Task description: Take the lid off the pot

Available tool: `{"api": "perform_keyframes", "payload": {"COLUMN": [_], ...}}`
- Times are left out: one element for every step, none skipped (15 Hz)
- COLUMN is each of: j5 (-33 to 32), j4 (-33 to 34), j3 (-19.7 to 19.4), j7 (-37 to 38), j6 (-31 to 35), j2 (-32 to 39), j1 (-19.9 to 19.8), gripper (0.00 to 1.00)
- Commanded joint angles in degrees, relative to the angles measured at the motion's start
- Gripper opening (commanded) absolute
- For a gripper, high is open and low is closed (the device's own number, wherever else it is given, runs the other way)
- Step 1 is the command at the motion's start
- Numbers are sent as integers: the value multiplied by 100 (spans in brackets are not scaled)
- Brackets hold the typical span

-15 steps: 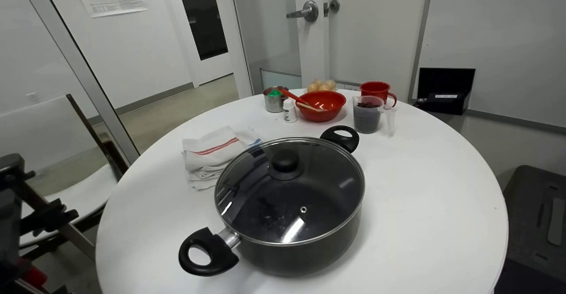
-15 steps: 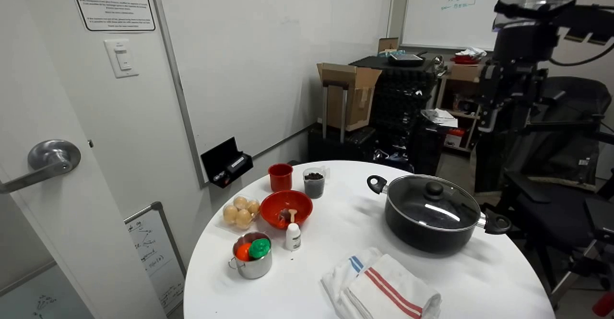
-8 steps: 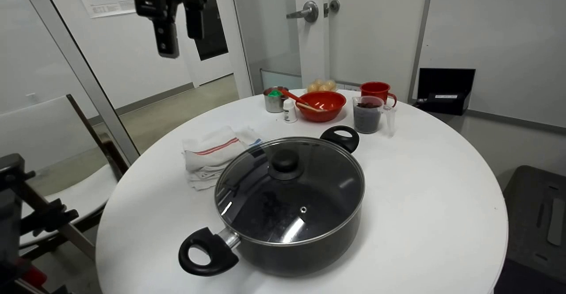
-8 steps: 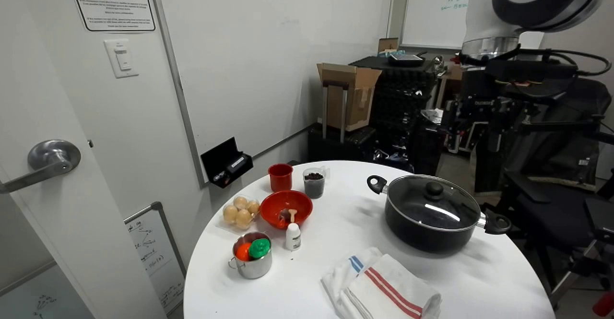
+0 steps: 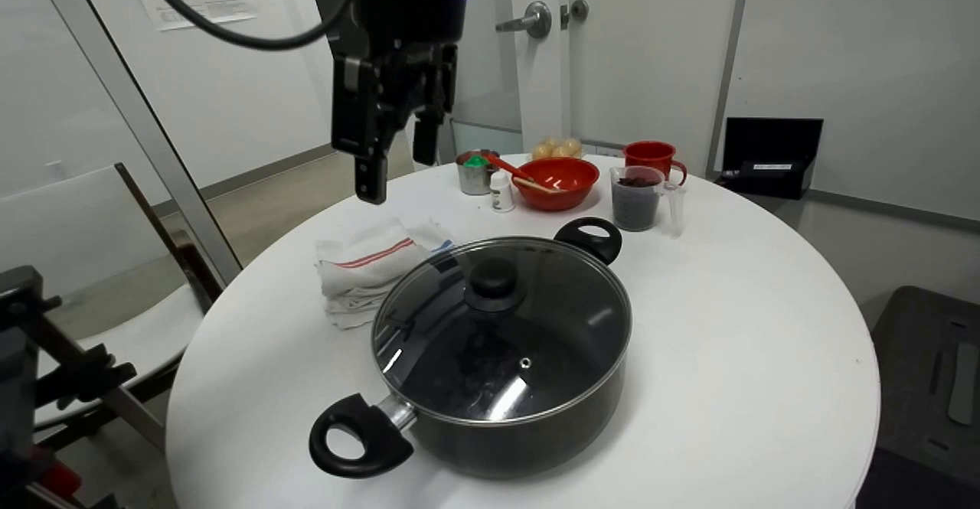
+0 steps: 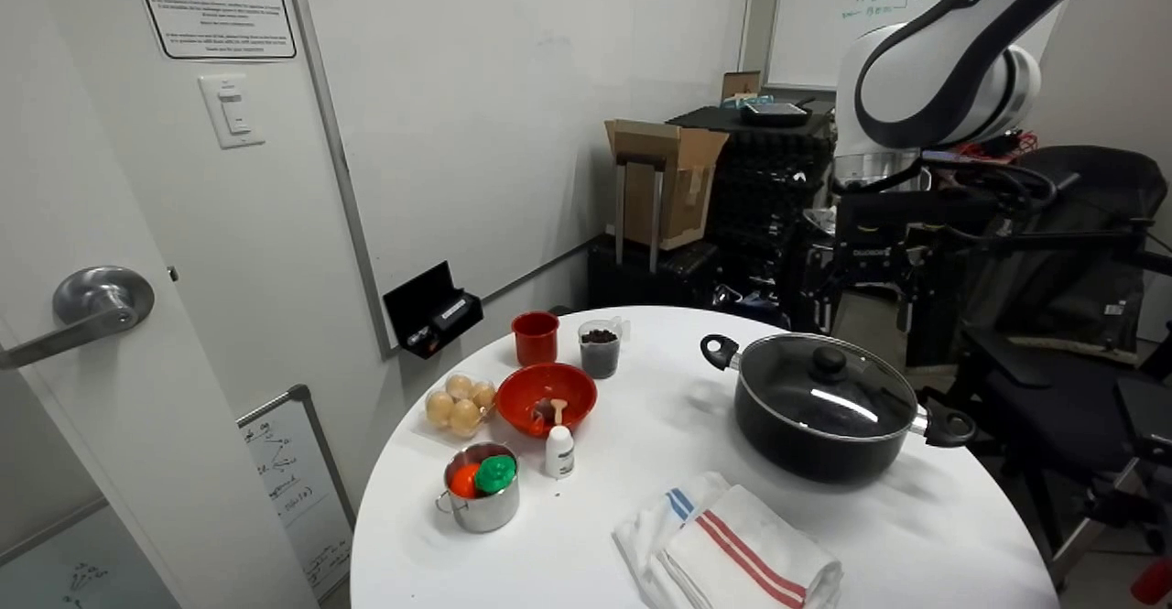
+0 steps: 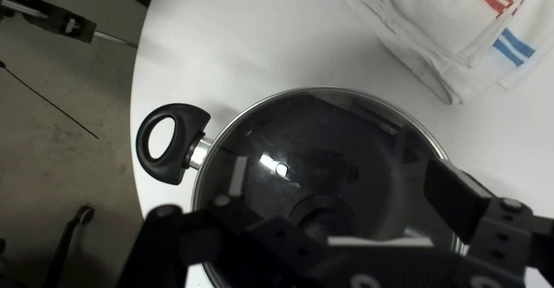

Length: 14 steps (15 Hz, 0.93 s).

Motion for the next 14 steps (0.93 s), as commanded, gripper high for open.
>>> {"api": "perform_keyframes", "payload": {"j5": [309, 366, 482, 564, 657, 747, 800, 873, 912, 942, 963, 955, 931, 919], "j4": [480, 548, 604, 656, 707, 753, 798, 847, 908, 955, 1006, 1039, 1079, 1109], "j3": [-132, -150, -157, -179, -198, -201, -231, -225, -238, -252, -264, -300, -331, -342], "j7": [366, 443, 475, 545, 583, 595, 656, 657, 707, 763, 816, 913, 1013, 1093], "j6": [64, 82, 129, 177, 228, 278, 342, 362, 402, 438, 483, 564, 630, 689], "j2": [675, 797, 901, 991, 1067, 1135, 1208, 1270, 1358, 1422, 1494, 1555, 1617, 1662], "j1": [42, 30, -14, -33, -64, -98, -108, -144, -158, -162, -168, -142, -120, -114], "gripper": [100, 100, 100, 100, 100, 100, 100, 100, 100, 100, 100, 100, 100, 100]}}
